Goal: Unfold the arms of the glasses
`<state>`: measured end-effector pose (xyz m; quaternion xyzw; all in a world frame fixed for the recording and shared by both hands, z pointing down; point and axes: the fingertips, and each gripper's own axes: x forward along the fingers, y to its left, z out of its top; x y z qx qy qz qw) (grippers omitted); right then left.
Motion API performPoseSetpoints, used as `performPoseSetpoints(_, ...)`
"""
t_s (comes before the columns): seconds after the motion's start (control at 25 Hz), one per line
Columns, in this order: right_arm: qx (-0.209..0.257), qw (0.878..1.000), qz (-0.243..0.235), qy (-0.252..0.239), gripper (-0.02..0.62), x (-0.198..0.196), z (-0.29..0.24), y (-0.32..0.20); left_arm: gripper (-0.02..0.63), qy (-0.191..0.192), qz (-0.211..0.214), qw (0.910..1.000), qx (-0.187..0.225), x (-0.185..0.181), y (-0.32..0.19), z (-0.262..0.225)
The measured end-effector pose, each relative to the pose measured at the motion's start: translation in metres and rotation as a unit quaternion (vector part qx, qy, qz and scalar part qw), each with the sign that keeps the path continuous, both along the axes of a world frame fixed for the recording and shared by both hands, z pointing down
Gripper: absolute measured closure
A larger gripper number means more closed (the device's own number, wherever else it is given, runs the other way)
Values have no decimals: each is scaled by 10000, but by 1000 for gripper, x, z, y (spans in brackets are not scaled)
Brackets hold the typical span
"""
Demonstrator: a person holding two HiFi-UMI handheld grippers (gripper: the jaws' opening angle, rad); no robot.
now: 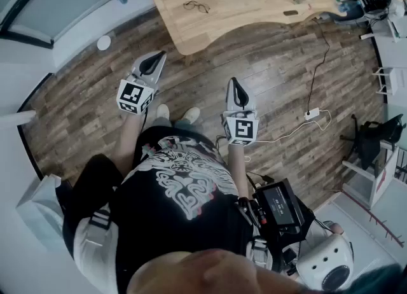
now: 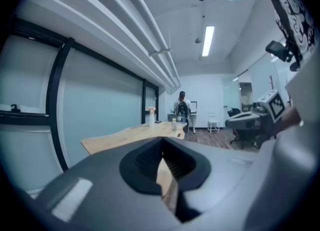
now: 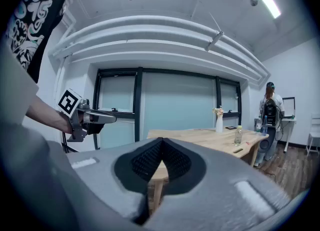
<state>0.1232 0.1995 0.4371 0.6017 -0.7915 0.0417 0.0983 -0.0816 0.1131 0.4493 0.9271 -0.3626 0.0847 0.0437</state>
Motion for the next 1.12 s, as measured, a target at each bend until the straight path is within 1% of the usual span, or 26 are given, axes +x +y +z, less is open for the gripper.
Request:
performPoseSetpoints(0.16,2,10000,-37,-43,597,-7,3,1,617,-1,6,10000,93,2,0,-2)
performPoseSetpoints(0.44,-2,9998,-185,28,597,-6,8,-8,617,47,13,9998,215,12,0,-5)
performPoseSetpoints(0.56,106,9995,-308,-10,597,-11,5,-12,617,60,-8,9998,206,9,0,-4)
performPoseSetpoints(0.68,248,9984,-454,-232,597,-15,-3,-16,617,173,102,9998,22,9,-1,-2)
performPoseSetpoints(0.76,268,9966,-596,-504,597,-17,-7,-17,617,367,137,9989,-252,12,-2,2)
performPoseSetpoints(0.84,247,9934,-779,-799,597,-20,-8,-18,617,483,96,9980,-406,14,-3,5)
performPoseSetpoints(1.0,250,9888,-980,-1098,597,-25,-10,-18,617,258,-5,9989,-382,14,-3,8)
performPoseSetpoints(1.04,237,9888,-997,-1085,597,-25,-9,-18,617,195,-27,9991,-376,14,-2,9)
performPoseSetpoints(1.12,196,9903,-1049,-887,597,-27,-7,-19,617,105,-56,9993,-349,16,-2,10)
